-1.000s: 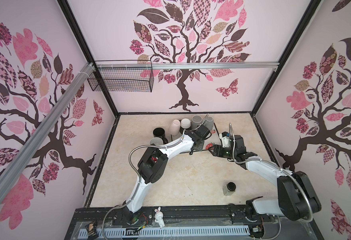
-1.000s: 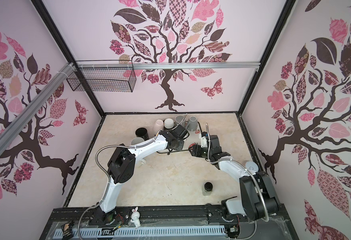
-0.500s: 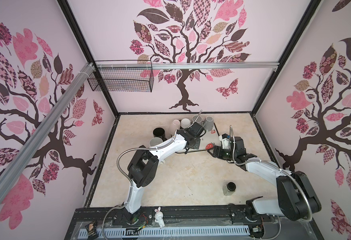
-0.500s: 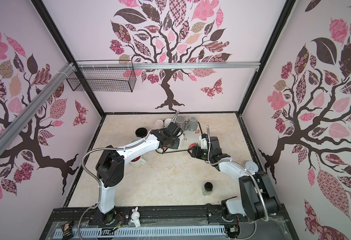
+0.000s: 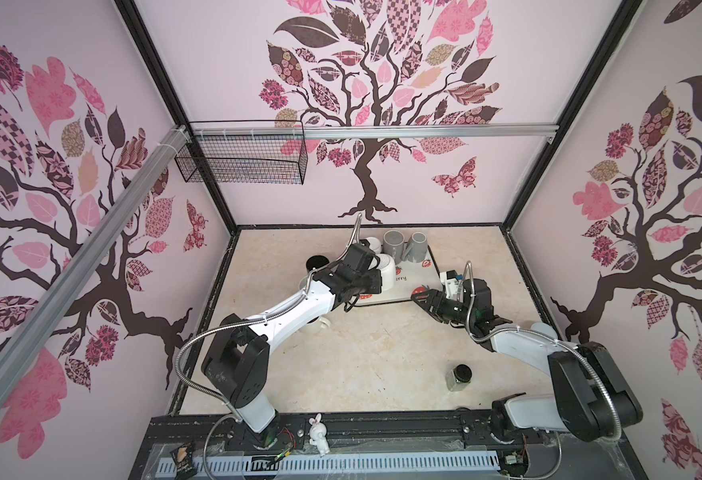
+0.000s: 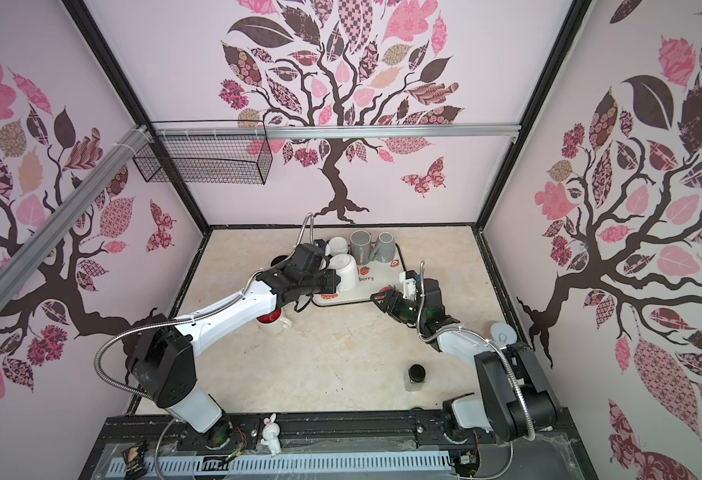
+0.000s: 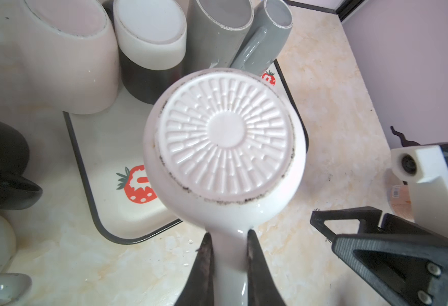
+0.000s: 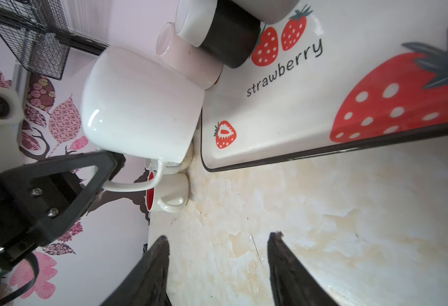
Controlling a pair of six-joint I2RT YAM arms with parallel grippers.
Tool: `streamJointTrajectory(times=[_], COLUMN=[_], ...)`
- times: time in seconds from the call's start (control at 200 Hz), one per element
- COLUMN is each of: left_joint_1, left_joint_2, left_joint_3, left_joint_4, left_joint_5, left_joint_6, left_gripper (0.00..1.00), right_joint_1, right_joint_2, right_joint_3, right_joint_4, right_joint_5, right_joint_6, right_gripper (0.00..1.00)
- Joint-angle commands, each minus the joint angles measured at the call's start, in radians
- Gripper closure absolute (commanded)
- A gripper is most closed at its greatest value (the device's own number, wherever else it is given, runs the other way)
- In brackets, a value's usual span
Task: Turn the mug right side up
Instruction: 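Lift and tilt the white mug with the left gripper toward the right gripper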
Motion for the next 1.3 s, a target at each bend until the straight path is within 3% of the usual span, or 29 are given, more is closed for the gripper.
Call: streamJointTrajectory(times=[0.0,0.2,0.645,0.975,1.295], left_joint_1=[0.041,0.088,0.090,0.091,0.091], left_joint_2=[-0.059,-0.074,-0.089,-0.123,-0.100], left_joint_3=[-0.065,-0.119,-0.218,-0.272,-0.279], left_joint_4=[0.244,0.334,0.578,0.676,0.772], left_joint_5=[0.145,0.251,0.299,0.253,0.341], left_joint_6=[-0.060,-0.166,-0.370,-0.451,-0.510], left_gripper=[1.00,1.00,1.00,1.00,1.00], right_joint_1=[0.029,0.085,0.151,0.159,0.160], right_joint_2=[0.005,0.074,0.284,0.406,0.484], right_joint_3=[0.006,0.012,0.017,0.078,0.153], right_joint_4=[0.170,0.312,0.771,0.935,1.054], right_joint_5=[-0.065,-0.084,0.001,0.009,-0.030], right_joint_6=[0.110,0.222,0.643,0.792,0.901], right_gripper=[0.38,0.38,0.39,0.41,0.46])
